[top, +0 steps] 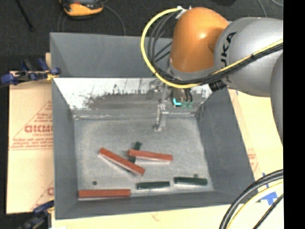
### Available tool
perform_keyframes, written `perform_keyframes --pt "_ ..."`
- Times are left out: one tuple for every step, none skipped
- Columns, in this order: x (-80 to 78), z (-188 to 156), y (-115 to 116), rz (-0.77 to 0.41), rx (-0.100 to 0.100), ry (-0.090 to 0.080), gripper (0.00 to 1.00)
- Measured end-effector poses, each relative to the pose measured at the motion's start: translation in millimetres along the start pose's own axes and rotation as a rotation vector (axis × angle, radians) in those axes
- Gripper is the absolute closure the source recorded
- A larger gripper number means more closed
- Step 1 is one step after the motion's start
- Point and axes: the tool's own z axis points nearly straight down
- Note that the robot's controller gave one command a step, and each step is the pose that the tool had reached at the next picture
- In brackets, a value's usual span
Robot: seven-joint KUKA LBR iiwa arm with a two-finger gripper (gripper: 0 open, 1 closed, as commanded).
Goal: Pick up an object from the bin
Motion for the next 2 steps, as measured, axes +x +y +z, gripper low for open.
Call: perform_keyframes --pt "-1.6 -5 0 0.001 -0.001 -0.009 0.00" --pt "16.2 59 28 0.059 -0.002 -0.012 0.00"
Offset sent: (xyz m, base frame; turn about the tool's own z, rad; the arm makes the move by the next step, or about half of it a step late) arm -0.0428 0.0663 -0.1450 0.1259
